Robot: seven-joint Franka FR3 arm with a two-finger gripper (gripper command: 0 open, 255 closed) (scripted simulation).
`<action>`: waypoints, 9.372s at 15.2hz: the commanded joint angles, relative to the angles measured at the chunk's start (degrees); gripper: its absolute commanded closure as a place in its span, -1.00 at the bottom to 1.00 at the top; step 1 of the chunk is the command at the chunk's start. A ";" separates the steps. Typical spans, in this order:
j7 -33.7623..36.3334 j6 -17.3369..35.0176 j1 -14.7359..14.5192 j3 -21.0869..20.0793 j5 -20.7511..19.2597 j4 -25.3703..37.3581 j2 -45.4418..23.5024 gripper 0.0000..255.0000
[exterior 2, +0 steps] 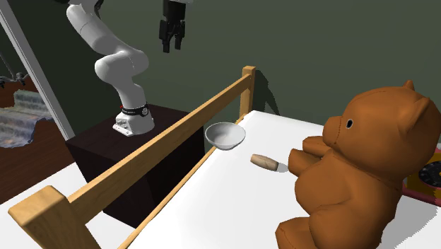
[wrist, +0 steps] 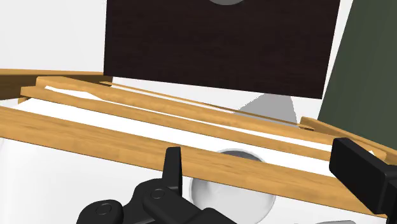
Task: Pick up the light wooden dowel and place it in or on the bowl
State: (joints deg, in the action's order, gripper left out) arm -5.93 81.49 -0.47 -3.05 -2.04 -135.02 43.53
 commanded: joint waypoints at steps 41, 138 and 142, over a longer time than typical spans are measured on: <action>-1.11 49.01 3.48 2.22 6.75 36.89 -80.27 -1.00; 4.67 65.97 -1.58 -1.69 10.06 -5.26 -54.13 -1.00; 4.93 60.04 -1.28 -1.40 9.64 -4.47 -49.02 -1.00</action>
State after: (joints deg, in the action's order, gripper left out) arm -0.98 143.07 -1.86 -4.54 7.67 -139.48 -6.91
